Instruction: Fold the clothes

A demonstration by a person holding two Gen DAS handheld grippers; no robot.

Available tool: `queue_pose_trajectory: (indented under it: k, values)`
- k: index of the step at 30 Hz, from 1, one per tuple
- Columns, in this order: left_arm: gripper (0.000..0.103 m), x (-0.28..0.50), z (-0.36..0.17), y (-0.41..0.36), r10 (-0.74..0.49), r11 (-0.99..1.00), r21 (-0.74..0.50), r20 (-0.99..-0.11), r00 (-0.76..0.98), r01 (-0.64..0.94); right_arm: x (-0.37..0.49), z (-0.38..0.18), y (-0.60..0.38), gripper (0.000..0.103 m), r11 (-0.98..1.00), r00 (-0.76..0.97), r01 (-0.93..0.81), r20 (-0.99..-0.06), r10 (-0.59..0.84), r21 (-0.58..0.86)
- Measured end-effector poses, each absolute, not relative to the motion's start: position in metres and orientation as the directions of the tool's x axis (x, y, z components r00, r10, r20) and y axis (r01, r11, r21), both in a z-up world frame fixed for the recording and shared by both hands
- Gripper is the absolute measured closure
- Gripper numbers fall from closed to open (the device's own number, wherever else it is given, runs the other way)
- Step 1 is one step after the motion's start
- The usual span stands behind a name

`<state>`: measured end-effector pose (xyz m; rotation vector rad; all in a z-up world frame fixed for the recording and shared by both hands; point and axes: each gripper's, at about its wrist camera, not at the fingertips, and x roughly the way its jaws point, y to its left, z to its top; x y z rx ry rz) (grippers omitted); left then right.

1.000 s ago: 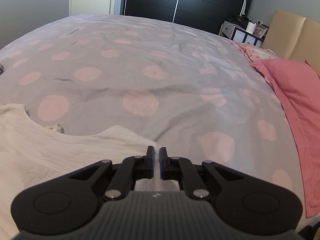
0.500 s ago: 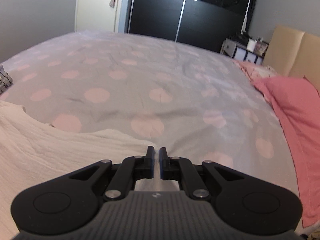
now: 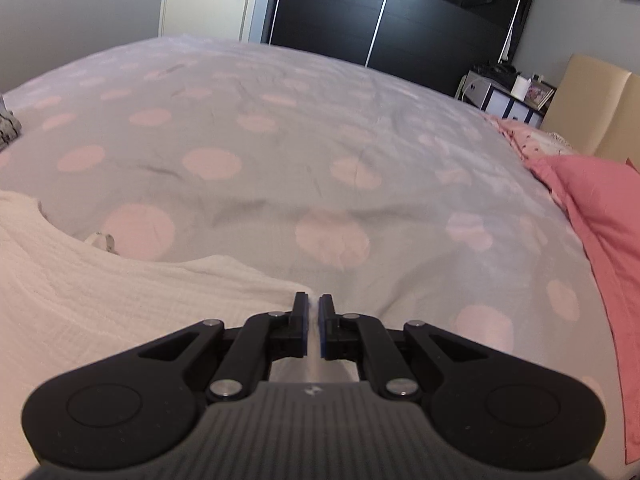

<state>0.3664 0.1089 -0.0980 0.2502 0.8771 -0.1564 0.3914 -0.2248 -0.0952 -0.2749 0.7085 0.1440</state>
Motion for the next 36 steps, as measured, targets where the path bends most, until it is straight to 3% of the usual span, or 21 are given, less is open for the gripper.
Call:
queue_pose_trajectory:
  k: [2,4,6,7,8,10,17,26,30,32,36]
  values:
    - [0.097,0.367,-0.100,0.108,-0.029,0.958,0.155,-0.784,0.620,0.241,0.394,-0.101,-0.226,0.097,0.956,0.736,-0.225,-0.676,0.040,-0.189]
    - [0.085,0.366,-0.098,0.108,-0.029,0.955,0.158,-0.791,0.611,0.251,0.395,-0.104,-0.229,0.093,0.959,0.719,-0.229,-0.693,0.052,-0.166]
    - [0.077,0.363,-0.088,0.114,-0.026,0.957,0.162,-0.781,0.624,0.242,0.391,-0.098,-0.234,0.083,0.963,0.727,-0.227,-0.683,0.071,-0.142]
    - [0.070,0.361,-0.082,0.118,-0.032,0.960,0.153,-0.771,0.636,0.234,0.389,-0.095,-0.237,0.067,0.965,0.731,-0.226,-0.678,0.080,-0.130]
    - [0.065,0.359,-0.075,0.124,-0.041,0.965,0.137,-0.763,0.645,0.224,0.387,-0.092,-0.240,0.061,0.967,0.735,-0.225,-0.672,0.089,-0.117]
    - [0.057,0.353,-0.061,0.137,-0.041,0.971,0.126,-0.750,0.660,0.203,0.381,-0.081,-0.249,0.061,0.972,0.747,-0.219,-0.656,0.108,-0.089]
    - [0.055,0.319,-0.042,0.180,0.044,0.977,0.162,-0.792,0.609,0.141,0.347,-0.043,-0.297,0.061,0.985,0.761,-0.155,-0.645,0.068,-0.079]
    - [0.052,0.260,-0.077,0.217,0.132,0.971,0.200,-0.905,0.404,0.132,0.281,-0.033,-0.353,0.061,0.983,0.677,-0.124,-0.736,-0.017,-0.136]
    - [0.051,0.232,-0.088,0.221,0.149,0.970,0.213,-0.902,0.405,0.119,0.251,-0.050,-0.358,0.058,0.960,0.593,-0.196,-0.804,-0.046,-0.199]
    - [0.051,0.220,-0.084,0.226,0.144,0.976,0.200,-0.892,0.428,0.088,0.233,-0.056,-0.365,0.051,0.955,0.567,-0.202,-0.821,-0.068,-0.219]
    - [0.051,0.197,-0.068,0.230,0.149,0.978,0.198,-0.883,0.445,0.064,0.199,-0.059,-0.376,0.050,0.960,0.538,-0.193,-0.840,-0.071,-0.205]
